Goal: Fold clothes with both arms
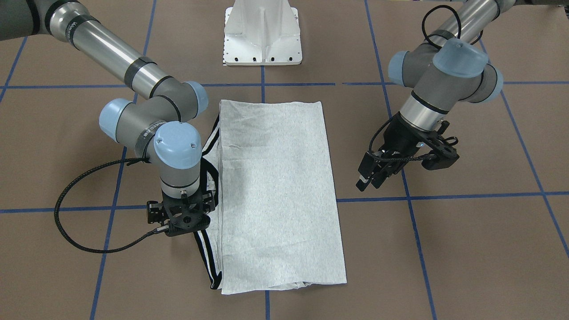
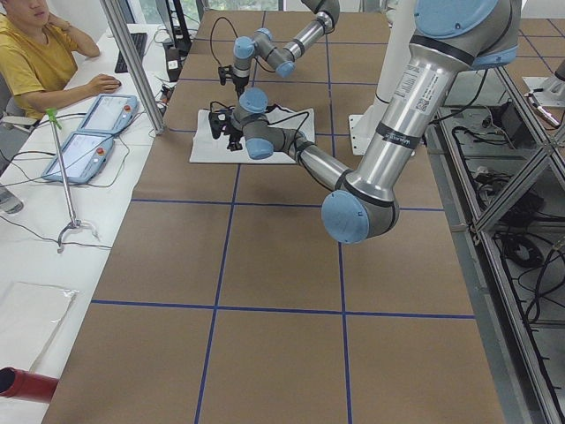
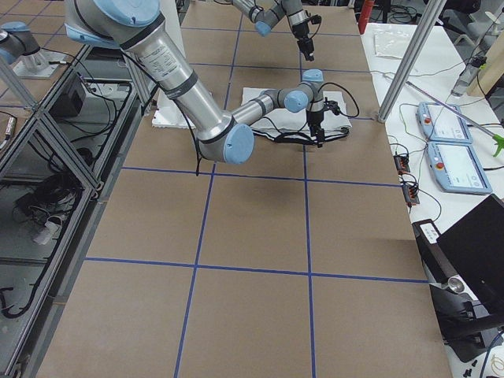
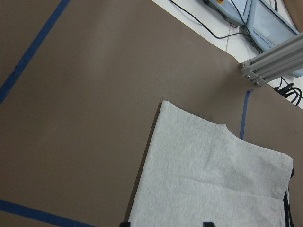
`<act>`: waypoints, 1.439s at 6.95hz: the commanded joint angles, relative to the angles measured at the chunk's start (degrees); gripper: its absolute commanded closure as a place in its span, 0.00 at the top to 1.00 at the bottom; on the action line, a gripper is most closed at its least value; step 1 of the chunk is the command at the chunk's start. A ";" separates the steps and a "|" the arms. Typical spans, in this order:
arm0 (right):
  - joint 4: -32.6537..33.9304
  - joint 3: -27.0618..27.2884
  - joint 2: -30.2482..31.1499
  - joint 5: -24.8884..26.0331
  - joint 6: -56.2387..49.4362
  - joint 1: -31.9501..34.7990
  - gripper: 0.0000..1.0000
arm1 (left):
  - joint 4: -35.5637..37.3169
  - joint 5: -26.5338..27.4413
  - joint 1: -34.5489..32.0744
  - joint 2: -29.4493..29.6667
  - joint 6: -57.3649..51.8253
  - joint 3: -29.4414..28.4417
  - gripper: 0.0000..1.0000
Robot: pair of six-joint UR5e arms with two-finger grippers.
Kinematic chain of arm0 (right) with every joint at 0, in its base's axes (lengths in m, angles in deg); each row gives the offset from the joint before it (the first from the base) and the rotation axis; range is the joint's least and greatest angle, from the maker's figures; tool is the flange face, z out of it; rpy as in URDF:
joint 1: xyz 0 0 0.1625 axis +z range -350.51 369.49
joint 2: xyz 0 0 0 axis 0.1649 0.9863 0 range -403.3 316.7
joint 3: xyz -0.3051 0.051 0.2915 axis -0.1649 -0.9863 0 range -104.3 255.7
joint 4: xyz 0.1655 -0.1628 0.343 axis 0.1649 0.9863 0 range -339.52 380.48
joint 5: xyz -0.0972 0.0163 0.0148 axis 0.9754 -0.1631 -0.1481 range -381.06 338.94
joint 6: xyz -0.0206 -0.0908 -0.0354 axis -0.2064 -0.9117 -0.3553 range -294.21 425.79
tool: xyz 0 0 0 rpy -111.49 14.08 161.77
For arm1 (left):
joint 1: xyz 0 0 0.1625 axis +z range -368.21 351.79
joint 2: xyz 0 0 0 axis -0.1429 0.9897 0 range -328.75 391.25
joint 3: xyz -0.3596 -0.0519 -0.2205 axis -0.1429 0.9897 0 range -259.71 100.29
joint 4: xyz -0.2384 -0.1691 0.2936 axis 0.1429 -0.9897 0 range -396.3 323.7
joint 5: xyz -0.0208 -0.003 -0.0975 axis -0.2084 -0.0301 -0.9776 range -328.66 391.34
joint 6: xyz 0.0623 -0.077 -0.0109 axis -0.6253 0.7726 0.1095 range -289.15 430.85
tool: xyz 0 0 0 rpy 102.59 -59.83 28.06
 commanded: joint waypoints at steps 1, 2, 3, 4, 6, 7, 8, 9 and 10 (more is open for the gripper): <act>0.27 5.93 1.14 -4.09 13.68 0.05 1.00 | 1.91 -1.10 0.00 0.01 0.03 2.09 0.59; -0.43 11.89 5.59 -6.53 23.87 -1.00 1.00 | 2.01 -1.28 0.00 0.01 0.11 2.45 0.59; -0.35 21.17 11.38 -6.82 33.72 -3.27 1.00 | 2.01 -1.28 0.00 0.01 0.12 2.45 0.59; -0.44 27.01 15.00 -6.30 45.74 -5.56 1.00 | 2.01 -1.80 0.00 0.01 0.20 2.45 0.59; -0.09 30.31 15.39 6.97 74.82 -16.41 1.00 | 2.01 -1.89 0.09 -0.08 0.29 2.54 0.59; 0.26 31.10 15.39 10.90 80.17 -19.87 1.00 | 1.92 -1.89 0.00 -0.08 0.29 2.45 0.59; 0.35 32.67 16.35 11.28 83.88 -21.39 0.99 | 1.92 -1.81 0.09 -0.25 0.29 2.54 0.59; 0.35 34.08 18.62 11.46 85.13 -22.62 0.99 | 2.01 -1.81 0.09 -0.26 0.29 3.06 0.59; 0.35 36.79 21.08 11.38 86.45 -23.42 0.98 | 2.01 -1.81 0.09 -0.26 0.29 3.33 0.59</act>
